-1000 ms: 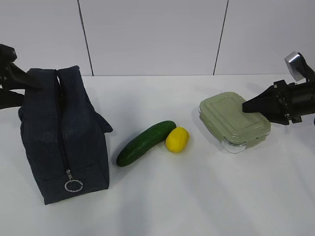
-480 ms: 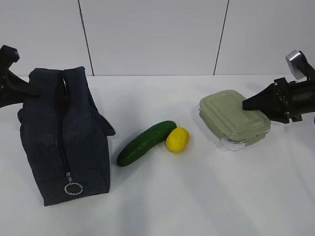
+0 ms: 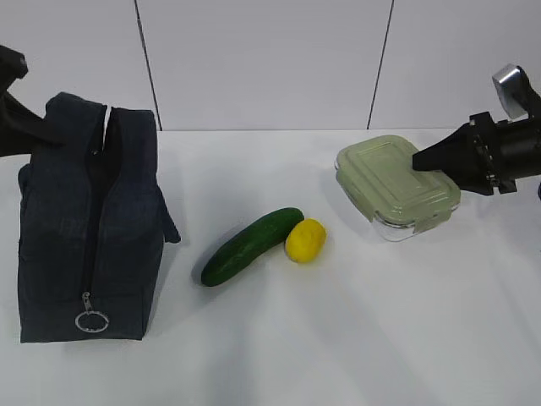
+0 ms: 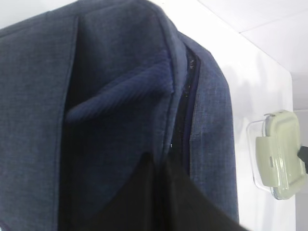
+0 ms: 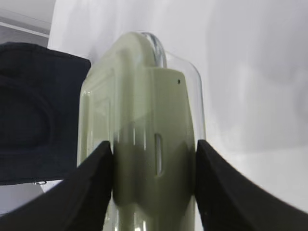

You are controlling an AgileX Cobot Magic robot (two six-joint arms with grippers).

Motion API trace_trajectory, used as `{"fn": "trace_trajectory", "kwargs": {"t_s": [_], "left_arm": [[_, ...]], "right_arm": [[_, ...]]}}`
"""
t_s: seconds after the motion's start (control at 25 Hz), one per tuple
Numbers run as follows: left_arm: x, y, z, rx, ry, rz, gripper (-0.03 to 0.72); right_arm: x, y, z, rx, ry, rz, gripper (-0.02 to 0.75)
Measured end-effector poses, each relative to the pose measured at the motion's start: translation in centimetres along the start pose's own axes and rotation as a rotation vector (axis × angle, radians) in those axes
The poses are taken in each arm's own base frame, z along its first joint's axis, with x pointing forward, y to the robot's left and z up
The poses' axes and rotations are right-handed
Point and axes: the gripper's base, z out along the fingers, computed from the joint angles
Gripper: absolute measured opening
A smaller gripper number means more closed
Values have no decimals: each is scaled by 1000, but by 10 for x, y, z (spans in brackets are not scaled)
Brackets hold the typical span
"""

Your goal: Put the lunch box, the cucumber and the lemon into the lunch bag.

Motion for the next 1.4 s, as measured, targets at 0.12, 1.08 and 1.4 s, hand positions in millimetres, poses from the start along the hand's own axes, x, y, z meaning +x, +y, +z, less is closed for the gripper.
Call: {"fn": "trace_trajectory", "kwargs": {"t_s": [0.12, 1.08, 1.4], "left_arm": [[-1, -16, -3, -26, 4, 22, -4], [25, -47, 10, -117, 47, 16, -4], [19, -52, 7, -113, 23, 36, -4]], "right_arm": [[-1, 10, 4, -13, 6, -9, 398], [-8, 98, 16, -134, -24, 21, 398], [-1, 141, 35, -144, -5, -12, 398]]}}
